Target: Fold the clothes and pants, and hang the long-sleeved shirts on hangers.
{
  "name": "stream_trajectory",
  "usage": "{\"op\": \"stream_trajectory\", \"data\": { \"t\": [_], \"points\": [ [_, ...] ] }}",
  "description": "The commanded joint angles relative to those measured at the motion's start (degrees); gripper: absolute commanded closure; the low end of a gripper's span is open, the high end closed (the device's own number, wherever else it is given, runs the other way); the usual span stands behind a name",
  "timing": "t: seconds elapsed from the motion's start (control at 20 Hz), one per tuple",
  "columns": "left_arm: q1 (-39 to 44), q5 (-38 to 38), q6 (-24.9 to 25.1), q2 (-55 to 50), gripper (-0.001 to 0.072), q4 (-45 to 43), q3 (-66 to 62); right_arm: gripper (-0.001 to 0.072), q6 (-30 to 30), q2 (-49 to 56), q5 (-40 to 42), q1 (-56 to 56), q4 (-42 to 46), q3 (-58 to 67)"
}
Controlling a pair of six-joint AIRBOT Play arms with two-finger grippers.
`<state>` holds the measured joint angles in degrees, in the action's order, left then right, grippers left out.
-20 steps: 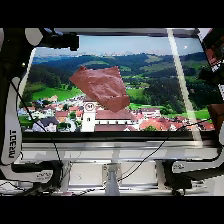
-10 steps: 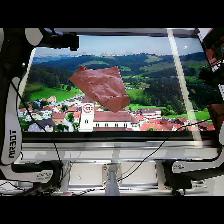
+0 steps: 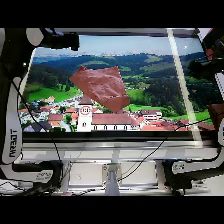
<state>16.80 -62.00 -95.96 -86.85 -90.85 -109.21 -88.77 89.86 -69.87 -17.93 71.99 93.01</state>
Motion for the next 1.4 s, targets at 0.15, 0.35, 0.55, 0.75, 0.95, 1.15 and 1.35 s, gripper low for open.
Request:
{"op": "stream_trajectory", "data": {
  "t": [0.15,0.35,0.55,0.75,0.95,1.15,1.35],
  "points": [
    [0.02,-0.72,-0.9,-2.75,0.0133,-0.02,0.02,0.0681,11.47,0.31,-0.98,14.97,-6.75,-6.75],
    [-0.55,-1.86,-0.61,-4.74,0.0133,-0.96,0.04,0.0679,19.3,0.31,1.33,24.79,-1.88,-8.33],
    [-1.53,-5.33,-0.66,-6.36,0.0133,-3.89,0.04,0.0242,20.81,0.39,3.78,29.86,-0.37,-8.48],
    [-1.66,-9.97,-0.63,-7.78,0.0133,-3.89,0.04,0.0244,25.9,0.39,7.15,29.81,-8.81,-14.64],
    [-1.66,-10.25,-0.61,-8.39,0.0133,-3.91,0.02,0.0244,31.28,0.39,12.39,29.73,-18.34,-23.41],
    [-1.66,-10.21,0.87,-8.41,0.0133,-3.91,0.04,0.0244,32.87,0.39,18.12,29.77,-25.33,-28.81],
    [-1.66,-9.73,0.85,-8.68,0.0133,-3.89,0.04,0.0246,33.03,0.42,19.3,29.88,-26.6,-30.67]
  ]
}}
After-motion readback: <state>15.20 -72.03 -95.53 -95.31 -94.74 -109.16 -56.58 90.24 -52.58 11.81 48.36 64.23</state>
